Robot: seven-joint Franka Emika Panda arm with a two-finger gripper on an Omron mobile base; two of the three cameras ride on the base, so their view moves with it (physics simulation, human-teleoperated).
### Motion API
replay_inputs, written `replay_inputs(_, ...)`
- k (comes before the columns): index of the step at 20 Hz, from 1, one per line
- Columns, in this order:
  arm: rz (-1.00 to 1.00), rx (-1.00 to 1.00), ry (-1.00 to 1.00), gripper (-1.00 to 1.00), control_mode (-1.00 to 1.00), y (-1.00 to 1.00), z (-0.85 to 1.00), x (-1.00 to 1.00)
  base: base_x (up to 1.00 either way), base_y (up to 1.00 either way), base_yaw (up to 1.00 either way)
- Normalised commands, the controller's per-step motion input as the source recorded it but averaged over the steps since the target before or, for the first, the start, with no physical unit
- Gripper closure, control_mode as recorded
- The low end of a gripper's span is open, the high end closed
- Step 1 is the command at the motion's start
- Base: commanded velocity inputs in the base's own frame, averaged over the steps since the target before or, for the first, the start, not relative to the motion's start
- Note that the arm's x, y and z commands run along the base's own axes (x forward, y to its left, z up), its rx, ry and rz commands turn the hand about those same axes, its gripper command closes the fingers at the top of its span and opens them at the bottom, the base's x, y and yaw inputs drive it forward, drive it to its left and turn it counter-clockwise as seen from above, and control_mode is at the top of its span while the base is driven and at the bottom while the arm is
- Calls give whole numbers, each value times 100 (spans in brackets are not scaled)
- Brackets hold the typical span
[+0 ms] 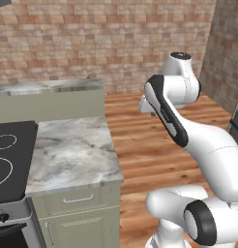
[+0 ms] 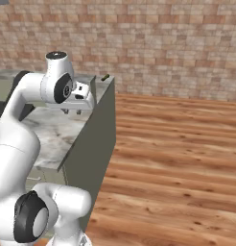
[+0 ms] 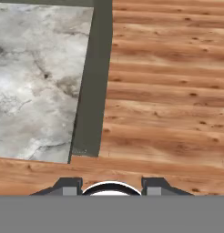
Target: Open the drawer on the left and place the cutting tools on the cutting board.
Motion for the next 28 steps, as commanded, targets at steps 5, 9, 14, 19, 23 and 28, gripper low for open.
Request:
replay_inputs(5,6,-5,-15,-100,-100,15,0,-40,0,0,0)
replay_inputs(9,20,-20,-21,-100,-100,61,-1,-67,0,0,0)
replay_inputs(14,25,-25,-16,-100,-100,82,-6,-70,0,0,0)
replay_inputs(19,23,-25,-12,-100,-100,84,-11,-70,0,0,0)
replay_inputs(23,25,-26,-5,-100,-100,91,-12,-57,0,0,0)
replay_inputs(28,26,-25,-7,-100,-100,80,-11,-61,0,0,0)
